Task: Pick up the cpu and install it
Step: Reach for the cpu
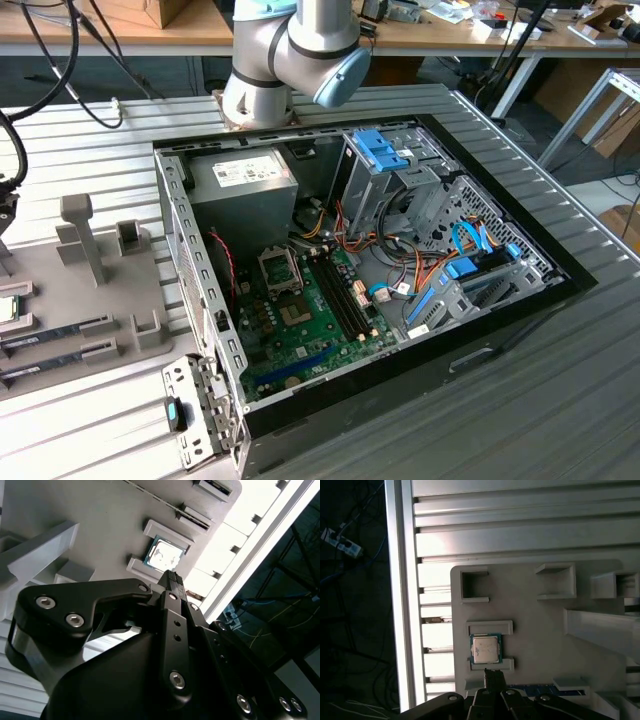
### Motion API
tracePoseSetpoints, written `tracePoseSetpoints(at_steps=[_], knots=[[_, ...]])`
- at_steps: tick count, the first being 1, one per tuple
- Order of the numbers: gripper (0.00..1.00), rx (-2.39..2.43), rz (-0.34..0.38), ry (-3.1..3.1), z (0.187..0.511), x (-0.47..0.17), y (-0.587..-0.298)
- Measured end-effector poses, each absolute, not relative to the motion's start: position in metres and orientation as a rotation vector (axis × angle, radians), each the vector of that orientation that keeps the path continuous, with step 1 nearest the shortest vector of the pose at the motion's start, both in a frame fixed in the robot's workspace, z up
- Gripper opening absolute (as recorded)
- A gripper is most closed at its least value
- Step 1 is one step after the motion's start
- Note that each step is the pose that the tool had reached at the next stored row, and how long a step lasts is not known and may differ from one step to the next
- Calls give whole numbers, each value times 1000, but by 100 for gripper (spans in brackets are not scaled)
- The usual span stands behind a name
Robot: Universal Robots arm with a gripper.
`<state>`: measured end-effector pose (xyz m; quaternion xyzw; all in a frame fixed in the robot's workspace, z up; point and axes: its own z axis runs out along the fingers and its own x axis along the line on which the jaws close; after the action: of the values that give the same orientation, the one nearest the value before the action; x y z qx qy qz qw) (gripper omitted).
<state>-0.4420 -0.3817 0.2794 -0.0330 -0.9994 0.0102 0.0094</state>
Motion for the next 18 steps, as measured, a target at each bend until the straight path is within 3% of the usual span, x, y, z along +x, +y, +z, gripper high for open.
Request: tracePoseSetpoints(at_steps=[18], knots=[[11,-103,32,-3121,274,-442,-382]])
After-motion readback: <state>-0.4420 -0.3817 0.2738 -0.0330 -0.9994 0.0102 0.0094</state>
